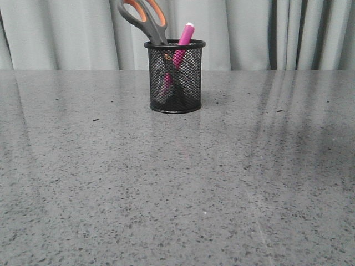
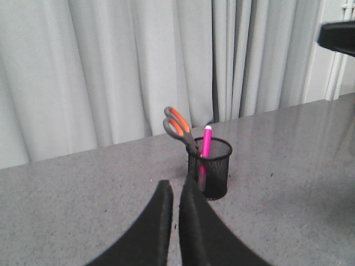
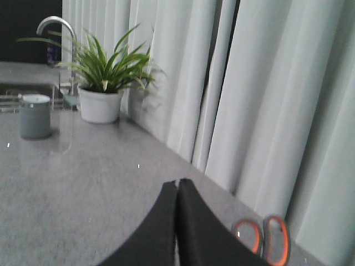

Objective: Put pen and scissors into bin

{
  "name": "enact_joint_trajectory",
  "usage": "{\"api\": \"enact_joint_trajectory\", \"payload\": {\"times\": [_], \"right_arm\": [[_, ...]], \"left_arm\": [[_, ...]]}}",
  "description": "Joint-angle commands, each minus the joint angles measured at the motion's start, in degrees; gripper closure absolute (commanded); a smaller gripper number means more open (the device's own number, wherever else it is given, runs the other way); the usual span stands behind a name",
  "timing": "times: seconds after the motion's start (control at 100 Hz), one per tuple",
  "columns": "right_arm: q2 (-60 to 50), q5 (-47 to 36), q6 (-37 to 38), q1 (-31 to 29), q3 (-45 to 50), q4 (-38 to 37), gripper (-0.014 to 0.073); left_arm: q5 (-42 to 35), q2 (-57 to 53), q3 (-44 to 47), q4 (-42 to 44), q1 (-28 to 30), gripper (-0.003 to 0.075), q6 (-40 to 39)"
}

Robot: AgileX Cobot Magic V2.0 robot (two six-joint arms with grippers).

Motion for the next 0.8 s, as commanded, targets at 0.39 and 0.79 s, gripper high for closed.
{"api": "enact_joint_trajectory", "payload": {"times": [0.39,0.79], "right_arm": [[-23.53,4.3,5.32,-0.08,26.68,-5.24,0.0659],[-27.85,4.54,5.32,-0.08,29.44,-5.24,0.0659]], "left_arm": [[-4.28,-2.31,7.83,0.6,0.08,0.074,-0.79],[-4.28,-2.31,8.43,0.6,0.08,0.074,-0.79]]}}
